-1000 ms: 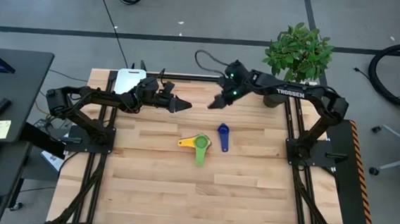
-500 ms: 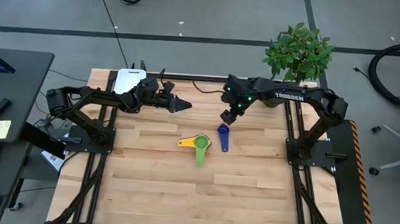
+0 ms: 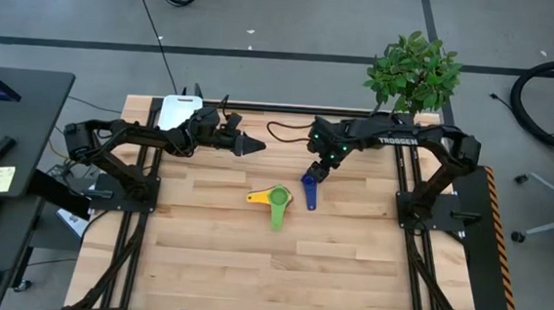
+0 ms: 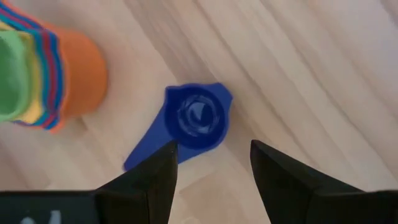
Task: Nest measuring cups in basket
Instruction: Stack the blue measuring cup on top of the green measuring cup
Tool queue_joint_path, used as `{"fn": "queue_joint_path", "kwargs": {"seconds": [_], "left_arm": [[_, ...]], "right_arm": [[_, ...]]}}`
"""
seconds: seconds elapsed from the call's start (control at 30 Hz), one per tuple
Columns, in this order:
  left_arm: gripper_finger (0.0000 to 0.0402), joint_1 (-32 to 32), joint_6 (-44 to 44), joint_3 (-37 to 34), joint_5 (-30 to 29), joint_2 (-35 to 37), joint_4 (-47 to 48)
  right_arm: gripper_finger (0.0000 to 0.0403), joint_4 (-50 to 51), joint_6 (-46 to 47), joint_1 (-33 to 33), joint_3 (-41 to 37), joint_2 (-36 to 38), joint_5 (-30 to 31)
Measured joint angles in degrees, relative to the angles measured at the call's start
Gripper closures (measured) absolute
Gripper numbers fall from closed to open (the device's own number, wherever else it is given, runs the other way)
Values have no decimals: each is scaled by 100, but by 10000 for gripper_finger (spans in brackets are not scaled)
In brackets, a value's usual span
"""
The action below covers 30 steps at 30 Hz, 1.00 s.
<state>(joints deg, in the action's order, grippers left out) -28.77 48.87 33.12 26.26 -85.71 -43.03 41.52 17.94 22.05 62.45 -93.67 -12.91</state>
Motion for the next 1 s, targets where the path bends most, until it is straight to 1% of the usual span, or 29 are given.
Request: {"fn": "queue_joint_path", "kwargs": {"seconds": [0.27,0.4,0.63,0.8,1.0], "left_arm": [[178,2,4,0,2,0,0],[178,2,6,0,0,0,0],[178,2,10,0,0,0,0],[178,2,90,0,0,0,-2],[178,2,124,0,0,0,-2]], "right_arm": [[197,-682,11,-14,-381,0,5],[197,-737,-14,-18,-448,-2,167],[197,-1287,-16,-19,-782,-2,175],[197,-1327,-280,-18,-859,-2,426],[197,-1471,-314,-27,-1046,-2,252]]}}
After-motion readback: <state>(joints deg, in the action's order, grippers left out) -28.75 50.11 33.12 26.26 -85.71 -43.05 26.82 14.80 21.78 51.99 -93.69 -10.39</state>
